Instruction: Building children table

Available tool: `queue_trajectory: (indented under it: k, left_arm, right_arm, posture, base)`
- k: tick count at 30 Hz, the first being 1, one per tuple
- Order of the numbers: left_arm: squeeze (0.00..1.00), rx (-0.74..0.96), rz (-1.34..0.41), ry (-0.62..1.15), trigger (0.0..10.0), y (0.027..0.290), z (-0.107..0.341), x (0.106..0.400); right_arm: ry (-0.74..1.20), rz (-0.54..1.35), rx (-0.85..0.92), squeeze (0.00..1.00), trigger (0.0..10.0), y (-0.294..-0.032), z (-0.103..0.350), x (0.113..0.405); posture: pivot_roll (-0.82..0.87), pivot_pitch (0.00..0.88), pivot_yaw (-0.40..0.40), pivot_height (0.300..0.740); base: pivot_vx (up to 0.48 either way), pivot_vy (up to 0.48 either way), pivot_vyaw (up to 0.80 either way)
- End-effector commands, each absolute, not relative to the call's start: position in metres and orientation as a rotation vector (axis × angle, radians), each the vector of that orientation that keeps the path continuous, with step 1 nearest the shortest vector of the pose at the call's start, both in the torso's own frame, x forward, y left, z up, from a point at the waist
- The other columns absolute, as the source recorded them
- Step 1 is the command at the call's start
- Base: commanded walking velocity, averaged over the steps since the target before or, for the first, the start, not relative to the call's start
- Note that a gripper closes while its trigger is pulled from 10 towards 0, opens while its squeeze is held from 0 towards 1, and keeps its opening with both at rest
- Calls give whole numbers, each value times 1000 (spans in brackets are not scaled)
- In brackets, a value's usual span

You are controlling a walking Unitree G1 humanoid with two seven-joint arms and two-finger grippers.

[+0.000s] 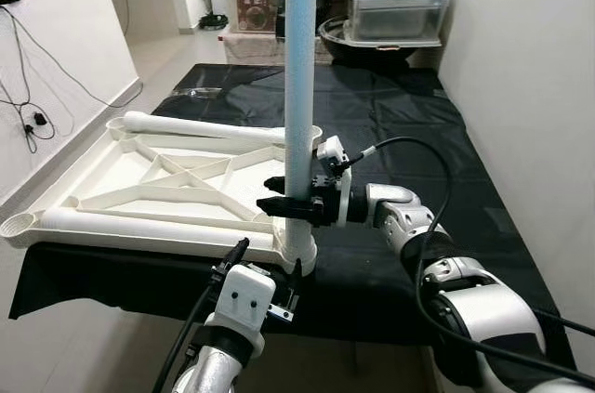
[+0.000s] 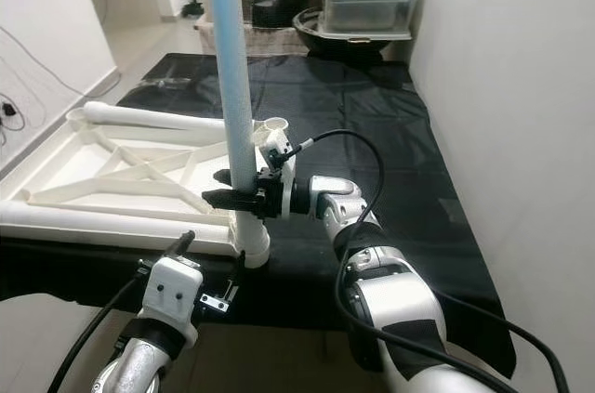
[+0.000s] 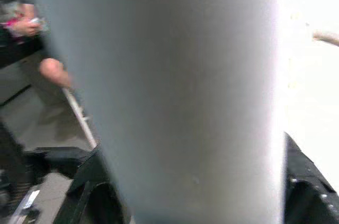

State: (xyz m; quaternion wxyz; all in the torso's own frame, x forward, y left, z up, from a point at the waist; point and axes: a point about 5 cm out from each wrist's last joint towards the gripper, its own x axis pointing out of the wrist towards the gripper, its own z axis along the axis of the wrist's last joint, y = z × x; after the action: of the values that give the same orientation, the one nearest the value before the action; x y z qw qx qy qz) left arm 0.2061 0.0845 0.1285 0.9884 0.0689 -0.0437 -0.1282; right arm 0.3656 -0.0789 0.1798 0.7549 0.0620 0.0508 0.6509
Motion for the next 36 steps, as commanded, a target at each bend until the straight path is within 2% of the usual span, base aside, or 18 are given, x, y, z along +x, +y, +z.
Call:
queue_trajectory:
  k: [1, 4, 9, 10, 11, 13, 14, 15, 17, 18, 20, 23, 29, 32, 33, 34, 35, 36]
  left_arm:
    - [0, 145, -259, -83, 10000, 86, 127, 205]
    - [0, 144, -260, -83, 10000, 85, 127, 205]
    - [0, 142, -258, -82, 10000, 85, 127, 205]
    - [0, 142, -259, -82, 10000, 85, 127, 205]
    - [0, 143, -261, -81, 10000, 85, 127, 205]
    - [0, 143, -261, -81, 10000, 85, 127, 205]
    - [0, 143, -261, -81, 10000, 85, 127, 205]
    - [0, 143, -261, -81, 10000, 85, 127, 205]
    - [0, 144, -261, -80, 10000, 85, 126, 205]
    - [0, 144, -261, -80, 10000, 85, 126, 205]
    - [0, 144, -263, -79, 10000, 85, 126, 205]
    - [0, 144, -263, -79, 10000, 85, 126, 205]
    - [0, 146, -265, -78, 10000, 85, 125, 206]
    - [0, 146, -265, -78, 10000, 85, 125, 206]
    - [0, 147, -266, -78, 10000, 85, 125, 205]
    - [0, 147, -266, -78, 10000, 85, 125, 205]
    - [0, 147, -267, -79, 10000, 84, 125, 205]
    - [0, 146, -268, -79, 10000, 84, 125, 205]
  right_arm:
    - [94, 1490, 131, 0, 0, -69, 187, 364]
    - [79, 1479, 133, 0, 0, -64, 188, 364]
    - [73, 1321, 99, 0, 0, -59, 185, 371]
    - [78, 1194, 76, 0, 0, -59, 181, 376]
    - [109, 899, 76, 0, 0, -64, 175, 388]
    - [109, 899, 76, 0, 0, -64, 175, 388]
    - [124, 785, 86, 0, 0, -67, 172, 392]
    - [124, 785, 86, 0, 0, -67, 172, 392]
    - [160, 350, 99, 0, 0, -95, 162, 402]
    - [160, 350, 99, 0, 0, -95, 162, 402]
    - [164, 51, 97, 0, 0, -117, 155, 402]
    - [164, 51, 97, 0, 0, -117, 155, 402]
    - [186, -203, 208, 0, 0, -115, 142, 394]
    - [186, -203, 208, 0, 0, -115, 142, 394]
    - [178, -223, 245, 0, 7922, -107, 142, 392]
    - [178, -223, 245, 0, 7922, -107, 142, 392]
    - [143, -185, 270, 0, 10000, -98, 148, 393]
    - [94, -134, 271, 1000, 10000, -94, 155, 394]
  posture:
    - [87, 0, -5, 740]
    - [87, 0, -5, 740]
    - [87, 0, -5, 740]
    - [87, 0, -5, 740]
    - [82, 0, -7, 740]
    - [82, 0, -7, 740]
    - [82, 0, -7, 740]
    - [82, 0, -7, 740]
    - [79, 0, -2, 740]
    - [79, 0, -2, 740]
    - [79, 0, -2, 740]
    - [79, 0, -2, 740]
    - [75, 0, 0, 740]
    - [75, 0, 0, 740]
    - [76, 0, -1, 740]
    - [76, 0, -1, 740]
    - [76, 0, -3, 740]
    - [71, 0, 2, 740]
  base:
    - [0, 0, 0]
    - [0, 0, 0]
    - [0, 0, 0]
    - [0, 0, 0]
    - [0, 0, 0]
    - [0, 0, 0]
    - [0, 0, 0]
    - [0, 0, 0]
    - [0, 0, 0]
    - [0, 0, 0]
    - [0, 0, 0]
    - [0, 0, 0]
    - [0, 0, 0]
    - [0, 0, 0]
    - [0, 0, 0]
    - [0, 0, 0]
    - [0, 0, 0]
    - [0, 0, 0]
